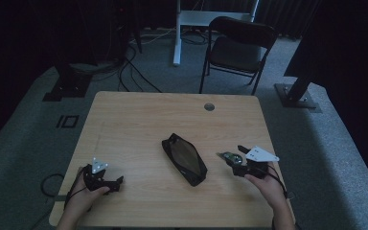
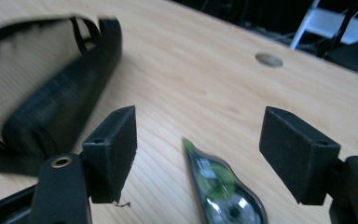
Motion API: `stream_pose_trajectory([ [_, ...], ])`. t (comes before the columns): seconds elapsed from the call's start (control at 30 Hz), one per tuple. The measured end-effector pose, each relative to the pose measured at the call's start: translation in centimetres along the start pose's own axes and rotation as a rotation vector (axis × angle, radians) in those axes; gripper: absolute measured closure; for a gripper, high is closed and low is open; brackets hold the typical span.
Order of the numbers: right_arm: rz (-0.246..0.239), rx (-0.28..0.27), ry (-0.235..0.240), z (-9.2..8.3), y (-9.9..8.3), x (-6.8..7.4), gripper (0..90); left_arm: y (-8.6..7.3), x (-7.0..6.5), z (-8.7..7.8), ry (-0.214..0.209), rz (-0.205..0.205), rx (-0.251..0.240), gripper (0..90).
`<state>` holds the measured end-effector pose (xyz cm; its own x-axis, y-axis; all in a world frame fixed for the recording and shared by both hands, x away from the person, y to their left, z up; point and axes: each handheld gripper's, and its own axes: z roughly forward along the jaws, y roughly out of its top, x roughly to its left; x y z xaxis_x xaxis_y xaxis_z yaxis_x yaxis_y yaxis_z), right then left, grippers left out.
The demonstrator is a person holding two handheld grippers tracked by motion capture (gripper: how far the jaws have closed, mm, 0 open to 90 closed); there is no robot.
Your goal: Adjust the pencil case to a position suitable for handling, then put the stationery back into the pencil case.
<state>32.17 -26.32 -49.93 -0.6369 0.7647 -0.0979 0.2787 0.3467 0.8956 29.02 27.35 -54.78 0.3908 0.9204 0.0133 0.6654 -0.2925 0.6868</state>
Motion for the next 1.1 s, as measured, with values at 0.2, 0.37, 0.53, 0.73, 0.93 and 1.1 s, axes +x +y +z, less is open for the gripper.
stream_pose_trajectory([
  [0.2, -0.001, 0.086, -0.012, 1.1, -1.7, -1.6, 25.4, 0.0, 0.0, 0.0, 0.000, 0.000, 0.000, 0.2],
  [0.37, 0.019, 0.125, -0.006, 1.7, -2.8, -2.3, 24.4, 0.0, 0.0, 0.0, 0.000, 0.000, 0.001, 0.2],
  [0.53, 0.028, 0.147, -0.007, 1.9, -3.5, -2.6, 24.4, 0.0, 0.0, 0.0, 0.000, 0.000, 0.001, 0.2],
  [0.73, 0.036, 0.190, 0.002, 2.5, -4.2, -3.2, 23.3, 0.0, 0.0, 0.0, 0.000, 0.000, 0.001, 0.2],
  [0.93, 0.038, 0.217, 0.014, 3.1, -4.4, -3.5, 23.2, 0.0, 0.0, 0.0, 0.000, 0.000, 0.001, 0.2],
  [1.1, 0.031, 0.235, 0.027, 3.6, -4.2, -3.7, 23.3, 0.0, 0.0, 0.0, 0.000, 0.000, 0.002, 0.2],
])
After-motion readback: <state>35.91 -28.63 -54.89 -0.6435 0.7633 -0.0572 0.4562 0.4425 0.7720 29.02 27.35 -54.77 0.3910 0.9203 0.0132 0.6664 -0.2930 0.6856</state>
